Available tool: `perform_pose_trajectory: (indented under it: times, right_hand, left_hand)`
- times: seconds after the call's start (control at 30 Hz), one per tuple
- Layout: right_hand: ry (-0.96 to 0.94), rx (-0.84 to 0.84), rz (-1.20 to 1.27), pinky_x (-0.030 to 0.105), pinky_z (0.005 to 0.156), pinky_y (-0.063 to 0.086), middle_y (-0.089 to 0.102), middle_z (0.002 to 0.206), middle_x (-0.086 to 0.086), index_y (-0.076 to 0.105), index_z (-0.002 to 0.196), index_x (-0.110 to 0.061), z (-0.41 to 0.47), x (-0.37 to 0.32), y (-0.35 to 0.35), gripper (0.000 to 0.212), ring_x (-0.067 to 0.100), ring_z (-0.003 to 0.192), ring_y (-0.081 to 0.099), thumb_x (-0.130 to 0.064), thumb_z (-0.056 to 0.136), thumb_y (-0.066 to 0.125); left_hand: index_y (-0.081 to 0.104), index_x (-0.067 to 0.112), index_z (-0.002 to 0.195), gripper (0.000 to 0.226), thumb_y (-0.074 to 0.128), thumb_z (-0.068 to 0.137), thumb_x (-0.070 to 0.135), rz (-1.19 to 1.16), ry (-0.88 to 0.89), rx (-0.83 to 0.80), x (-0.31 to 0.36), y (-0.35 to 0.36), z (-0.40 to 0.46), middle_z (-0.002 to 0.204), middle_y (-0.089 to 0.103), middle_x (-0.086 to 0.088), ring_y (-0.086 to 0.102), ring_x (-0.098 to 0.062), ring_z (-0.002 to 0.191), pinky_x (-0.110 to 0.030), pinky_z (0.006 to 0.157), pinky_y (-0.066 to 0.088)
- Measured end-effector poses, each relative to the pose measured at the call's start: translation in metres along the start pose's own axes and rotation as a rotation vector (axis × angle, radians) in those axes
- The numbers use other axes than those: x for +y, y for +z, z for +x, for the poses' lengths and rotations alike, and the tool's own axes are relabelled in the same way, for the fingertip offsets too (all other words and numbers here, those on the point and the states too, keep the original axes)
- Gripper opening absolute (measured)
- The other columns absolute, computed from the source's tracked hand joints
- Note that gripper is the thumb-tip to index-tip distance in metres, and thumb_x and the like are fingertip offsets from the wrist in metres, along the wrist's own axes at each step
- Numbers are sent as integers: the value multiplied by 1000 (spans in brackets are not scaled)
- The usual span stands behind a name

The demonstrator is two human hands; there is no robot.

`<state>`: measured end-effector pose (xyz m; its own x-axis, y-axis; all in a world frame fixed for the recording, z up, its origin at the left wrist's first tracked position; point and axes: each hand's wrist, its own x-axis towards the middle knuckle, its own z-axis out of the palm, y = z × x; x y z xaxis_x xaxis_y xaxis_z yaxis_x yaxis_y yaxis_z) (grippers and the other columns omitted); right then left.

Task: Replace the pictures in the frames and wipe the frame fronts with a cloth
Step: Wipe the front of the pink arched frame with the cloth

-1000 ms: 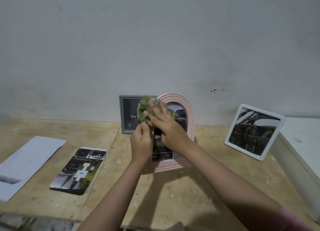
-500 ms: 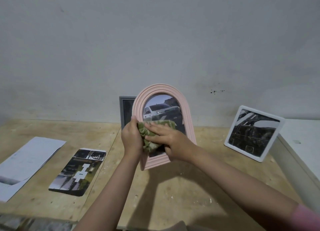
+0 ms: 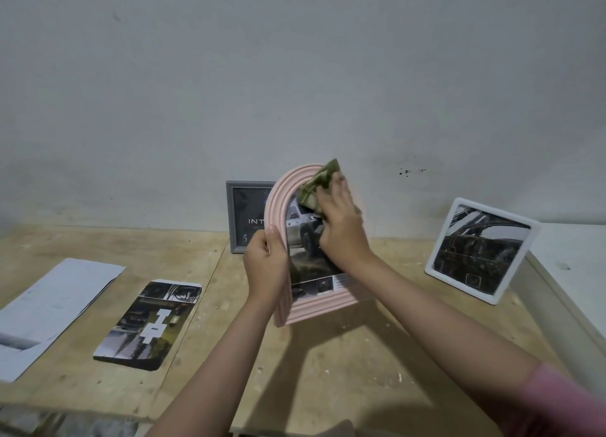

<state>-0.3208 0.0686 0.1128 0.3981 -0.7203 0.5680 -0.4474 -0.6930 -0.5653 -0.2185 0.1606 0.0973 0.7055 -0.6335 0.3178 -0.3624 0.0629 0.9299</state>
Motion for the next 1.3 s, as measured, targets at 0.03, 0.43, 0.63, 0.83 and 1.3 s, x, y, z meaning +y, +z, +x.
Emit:
perform_pose_trajectory:
  times: [0.03,0.43,0.63,0.83,1.3]
  right_hand:
    - [-73,-34,-21,59,112,21,18,153,21,43,138,-1,-5,-4,9,66,39,143,11,15,74,39]
    - [-688,-493,-192,69,98,34,40,147,12,58,126,-5,-68,25,14,59,34,139,28,16,72,46]
    - [-748,-513,-251,48,92,49,62,126,7,71,105,-11,-50,42,-17,36,31,116,58,-3,82,45]
    - [-699,-292,-324,39,64,57,71,100,13,74,85,-5,-4,42,-53,16,33,79,65,-9,83,58]
    - [-269,-279,-697,38,59,54,43,129,42,53,124,9,-31,31,-3,64,43,81,63,9,63,75]
  left_hand:
    - [33,15,59,43,40,100,23,11,10,15,4,3,0,56,35,0,34,-14,53,-30,52,26]
    - [35,12,61,43,38,100,28,42,-37,105,0,-18,30,57,37,-1,33,-15,53,-31,51,26]
    - [34,13,60,42,38,101,25,76,35,45,6,-28,33,57,35,-1,33,-13,53,-28,50,25]
    - [44,2,67,41,39,100,26,141,128,62,9,-32,34,56,39,-3,36,-16,52,-33,51,27]
    - [37,12,63,39,41,99,25,115,117,133,24,-27,9,56,39,-1,35,-13,50,-20,46,28]
